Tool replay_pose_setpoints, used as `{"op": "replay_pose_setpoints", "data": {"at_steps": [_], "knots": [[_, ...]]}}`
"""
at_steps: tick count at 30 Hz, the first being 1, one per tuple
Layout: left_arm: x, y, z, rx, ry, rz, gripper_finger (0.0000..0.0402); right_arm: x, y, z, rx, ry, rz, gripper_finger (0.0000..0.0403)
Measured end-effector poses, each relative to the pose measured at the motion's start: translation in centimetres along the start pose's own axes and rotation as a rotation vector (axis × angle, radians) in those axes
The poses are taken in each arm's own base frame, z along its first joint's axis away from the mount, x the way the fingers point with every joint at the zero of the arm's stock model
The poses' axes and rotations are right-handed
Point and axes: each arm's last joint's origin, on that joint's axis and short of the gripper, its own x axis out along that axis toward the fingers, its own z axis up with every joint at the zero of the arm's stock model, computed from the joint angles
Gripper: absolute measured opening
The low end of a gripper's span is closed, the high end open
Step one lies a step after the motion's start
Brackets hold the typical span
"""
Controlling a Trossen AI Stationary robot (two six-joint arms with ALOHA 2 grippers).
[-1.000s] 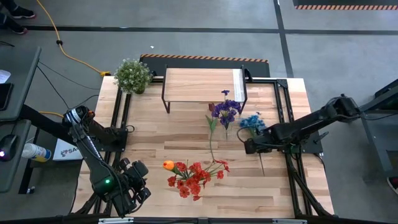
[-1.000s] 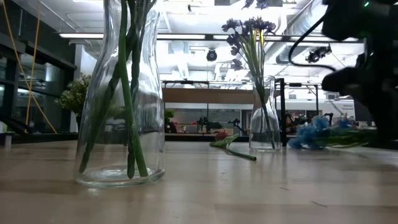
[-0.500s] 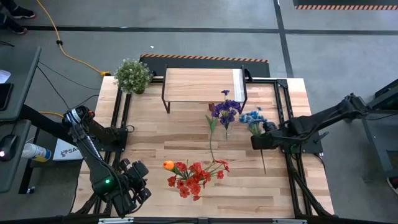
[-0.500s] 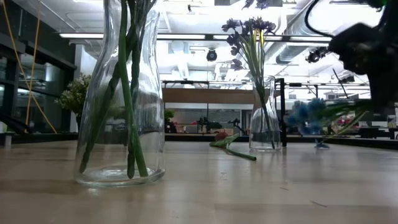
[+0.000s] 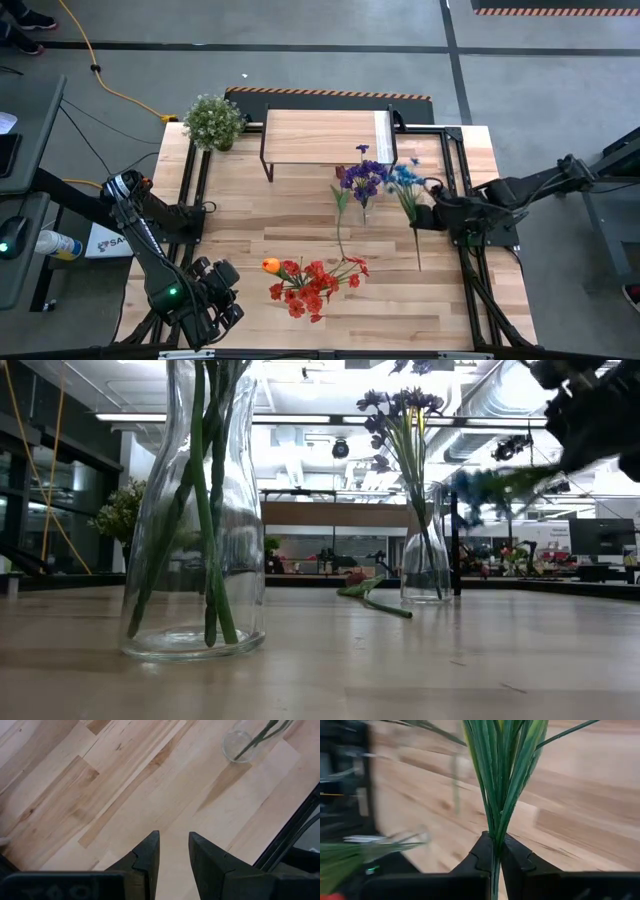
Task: Pick and place flowers into a vace then onto a shelf
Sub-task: Put the blue flowers into the top transparent vase
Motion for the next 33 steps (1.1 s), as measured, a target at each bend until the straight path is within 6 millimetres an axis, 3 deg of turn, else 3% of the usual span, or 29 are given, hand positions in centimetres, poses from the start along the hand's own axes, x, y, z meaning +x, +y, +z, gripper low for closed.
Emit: {"op": "replay_pose_setpoints", "data": {"at_steps": [17, 25, 33], "knots": [[0.0, 0.0, 0.0, -0.054, 0.000, 0.000, 0.0138, -5.0, 1.7, 1.5, -0.131, -0.288, 0.512, 0.0007], [0.0, 0.0, 0.0, -0.057, 0.001, -0.004, 0.0138, -9.8, 2.8, 2.7, -0.262, -0.517, 0.620, 0.0010], [0.0, -0.1, 0.0, -0.063, 0.002, -0.010, 0.0138, -15.1, 5.9, 3.5, -0.475, -0.773, 0.688, 0.0007]]}}
